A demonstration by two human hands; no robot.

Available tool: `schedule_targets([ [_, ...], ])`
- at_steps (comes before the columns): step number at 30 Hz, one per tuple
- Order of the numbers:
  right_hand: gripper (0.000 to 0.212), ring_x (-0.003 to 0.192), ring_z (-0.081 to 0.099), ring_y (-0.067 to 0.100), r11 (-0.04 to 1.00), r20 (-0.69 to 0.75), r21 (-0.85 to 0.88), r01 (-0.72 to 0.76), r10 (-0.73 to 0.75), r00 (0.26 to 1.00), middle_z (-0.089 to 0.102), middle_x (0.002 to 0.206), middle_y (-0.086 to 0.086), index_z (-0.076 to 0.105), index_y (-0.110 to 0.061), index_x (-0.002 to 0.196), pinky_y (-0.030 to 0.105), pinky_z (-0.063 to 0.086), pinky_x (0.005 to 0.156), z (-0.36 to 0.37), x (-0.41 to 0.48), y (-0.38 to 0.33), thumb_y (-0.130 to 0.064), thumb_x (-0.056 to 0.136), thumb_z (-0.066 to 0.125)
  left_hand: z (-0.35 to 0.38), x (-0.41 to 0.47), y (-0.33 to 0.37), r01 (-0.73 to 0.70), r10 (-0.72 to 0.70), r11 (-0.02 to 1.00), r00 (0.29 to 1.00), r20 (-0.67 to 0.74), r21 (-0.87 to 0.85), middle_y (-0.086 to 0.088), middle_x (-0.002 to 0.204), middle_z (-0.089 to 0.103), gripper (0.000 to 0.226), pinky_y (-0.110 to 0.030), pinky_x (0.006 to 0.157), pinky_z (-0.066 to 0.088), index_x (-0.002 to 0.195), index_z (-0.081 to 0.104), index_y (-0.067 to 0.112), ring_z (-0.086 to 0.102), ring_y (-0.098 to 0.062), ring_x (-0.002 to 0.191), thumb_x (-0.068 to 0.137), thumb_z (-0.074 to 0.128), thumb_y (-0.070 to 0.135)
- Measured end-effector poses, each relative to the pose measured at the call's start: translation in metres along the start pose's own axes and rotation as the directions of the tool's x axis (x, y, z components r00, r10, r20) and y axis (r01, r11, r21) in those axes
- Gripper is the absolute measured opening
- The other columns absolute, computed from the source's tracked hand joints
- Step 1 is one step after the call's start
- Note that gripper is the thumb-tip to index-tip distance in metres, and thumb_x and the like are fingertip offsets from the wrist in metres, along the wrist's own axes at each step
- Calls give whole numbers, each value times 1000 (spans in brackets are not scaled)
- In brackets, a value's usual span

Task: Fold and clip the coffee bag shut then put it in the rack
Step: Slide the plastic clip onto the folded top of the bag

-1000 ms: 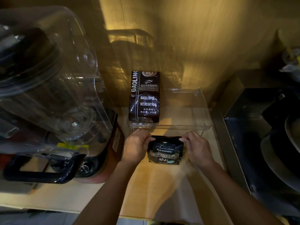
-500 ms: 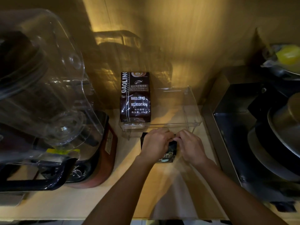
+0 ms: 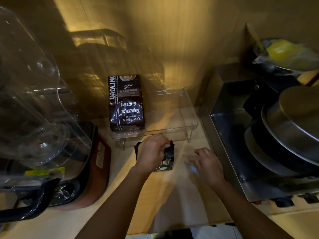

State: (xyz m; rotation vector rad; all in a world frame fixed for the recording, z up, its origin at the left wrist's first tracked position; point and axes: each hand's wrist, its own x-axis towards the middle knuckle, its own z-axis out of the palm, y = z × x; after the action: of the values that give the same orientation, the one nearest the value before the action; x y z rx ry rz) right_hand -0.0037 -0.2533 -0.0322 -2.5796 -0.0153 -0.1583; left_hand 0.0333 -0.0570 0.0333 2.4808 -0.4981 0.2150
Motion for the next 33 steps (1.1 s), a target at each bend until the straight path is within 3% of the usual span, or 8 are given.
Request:
schedule_targets([
  [5, 37, 98, 52, 31, 981, 132, -105, -164, 177, 975, 56, 109, 13, 53, -9, 106, 37, 39, 82, 14, -17, 26, -28, 76, 66, 2, 0, -1, 25, -25, 1000, 1000, 8, -14, -5, 79, 69, 6, -26, 65, 37, 78, 65, 12, 60, -24, 77, 81, 62, 9],
  [8, 31, 95, 51, 28, 974, 187, -173, -146, 178, 966, 55, 104, 9, 52, -13, 97, 36, 39, 79, 21, -28, 34, -34, 75, 62, 3, 0, -1, 42, -42, 999, 999, 10, -16, -4, 79, 69, 6, -25, 64, 34, 77, 65, 12, 59, -23, 77, 82, 62, 9],
  [14, 11, 90, 52, 26, 958, 201, -265, -109, 166, 966, 57, 97, 8, 55, -13, 88, 35, 36, 77, 29, -39, 45, -21, 79, 56, 3, -2, 0, 56, -56, 998, 998, 7, -13, -3, 79, 67, 6, -26, 64, 35, 78, 63, 13, 58, -22, 77, 82, 62, 9],
  [17, 10, 87, 55, 28, 962, 171, -224, -157, 197, 965, 58, 95, 8, 53, -14, 90, 37, 38, 78, 27, -36, 41, -20, 82, 54, 2, -4, 2, 59, -60, 998, 998, -24, -18, -2, 78, 65, 14, -24, 63, 31, 80, 59, 16, 55, -20, 75, 79, 61, 3],
  [20, 6, 79, 57, 32, 969, 136, -42, -245, 249, 959, 58, 91, 10, 51, -12, 87, 38, 43, 71, 16, -26, 31, -12, 81, 52, -2, -4, 5, -21, 20, 996, 1000, 8, 82, -5, 67, 57, 27, -22, 56, 23, 74, 57, 17, 52, -25, 65, 67, 52, -10],
  [25, 8, 79, 55, 27, 978, 130, 198, -63, 38, 991, 55, 90, 9, 53, -7, 91, 35, 41, 66, -8, -12, 19, -3, 85, 54, -3, 1, 4, -36, 22, 987, 996, 91, 156, -9, 67, 54, 35, -29, 55, 26, 74, 67, 17, 52, -29, 65, 59, 58, -14],
  [29, 9, 76, 56, 26, 976, 27, 194, 100, -107, 994, 61, 90, 11, 57, -7, 95, 35, 41, 65, -17, -7, 3, -10, 87, 54, 0, 1, 2, -68, 48, 983, 992, 120, 168, -8, 77, 58, 36, -29, 63, 28, 87, 66, 16, 53, -29, 76, 65, 56, -10],
  [33, 10, 72, 57, 27, 959, 7, 168, 227, -231, 973, 62, 87, 10, 58, -9, 95, 37, 46, 62, -23, -3, -11, -13, 87, 55, -2, -1, -3, -95, 80, 991, 984, 159, 93, -1, 88, 57, 20, -23, 69, 23, 97, 60, 21, 49, -20, 86, 78, 59, 24],
])
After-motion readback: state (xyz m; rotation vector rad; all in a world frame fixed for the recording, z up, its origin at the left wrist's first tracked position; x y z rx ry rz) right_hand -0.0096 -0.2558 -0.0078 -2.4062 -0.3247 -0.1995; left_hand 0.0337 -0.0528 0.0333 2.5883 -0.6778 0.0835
